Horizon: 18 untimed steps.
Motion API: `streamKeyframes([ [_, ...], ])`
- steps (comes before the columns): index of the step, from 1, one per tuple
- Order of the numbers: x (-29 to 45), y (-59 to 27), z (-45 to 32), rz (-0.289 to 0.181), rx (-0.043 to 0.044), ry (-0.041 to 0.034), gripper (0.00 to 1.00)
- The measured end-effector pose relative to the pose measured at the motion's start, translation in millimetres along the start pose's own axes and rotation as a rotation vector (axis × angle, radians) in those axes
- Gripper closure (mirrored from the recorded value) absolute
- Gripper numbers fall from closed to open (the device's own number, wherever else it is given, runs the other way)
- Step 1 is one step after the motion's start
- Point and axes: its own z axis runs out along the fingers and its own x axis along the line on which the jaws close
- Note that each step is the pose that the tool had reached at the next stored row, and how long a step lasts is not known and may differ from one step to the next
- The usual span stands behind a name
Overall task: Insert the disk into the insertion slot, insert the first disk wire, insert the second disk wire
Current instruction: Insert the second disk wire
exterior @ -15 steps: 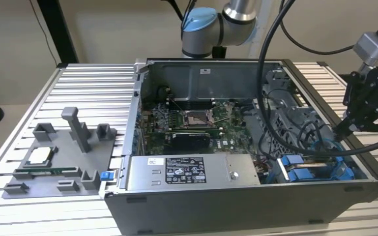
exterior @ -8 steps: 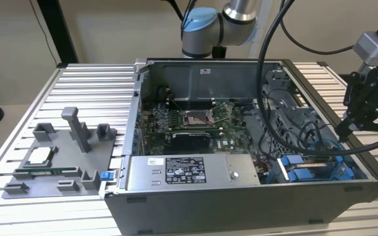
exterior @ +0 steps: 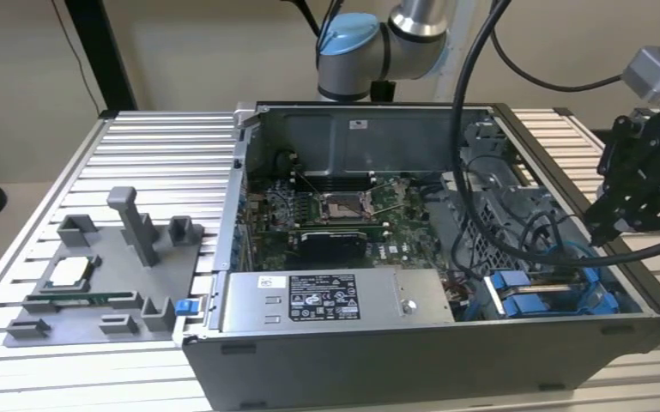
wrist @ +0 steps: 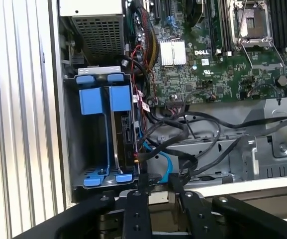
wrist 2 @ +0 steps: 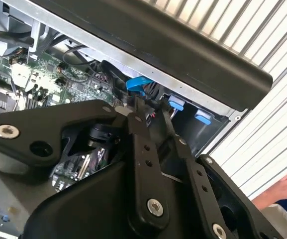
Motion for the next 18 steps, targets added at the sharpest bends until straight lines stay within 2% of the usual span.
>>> streamKeyframes([
  [4,0.7,-0.7,-4.4,0.002,-0.0154,0.0001,0.00],
  [6,3.2,-2.0,-4.8,0.001,-0.0182,-0.0068,0.00],
  [8,6.1,-3.7,-4.9,-0.001,-0.0200,-0.0202,0.00],
  [9,7.4,-4.8,-4.7,-0.002,-0.0212,-0.0295,0.00],
  [13,11.8,-9.1,-4.3,-0.007,-0.0272,-0.0783,0.00],
  [14,13.5,-10.2,-4.3,-0.008,-0.0284,-0.0879,0.00],
  [15,16.8,-12.3,-4.6,-0.009,-0.0307,-0.0940,0.00],
  [18,19.0,-15.0,-5.2,-0.010,-0.0383,-0.0938,0.00],
])
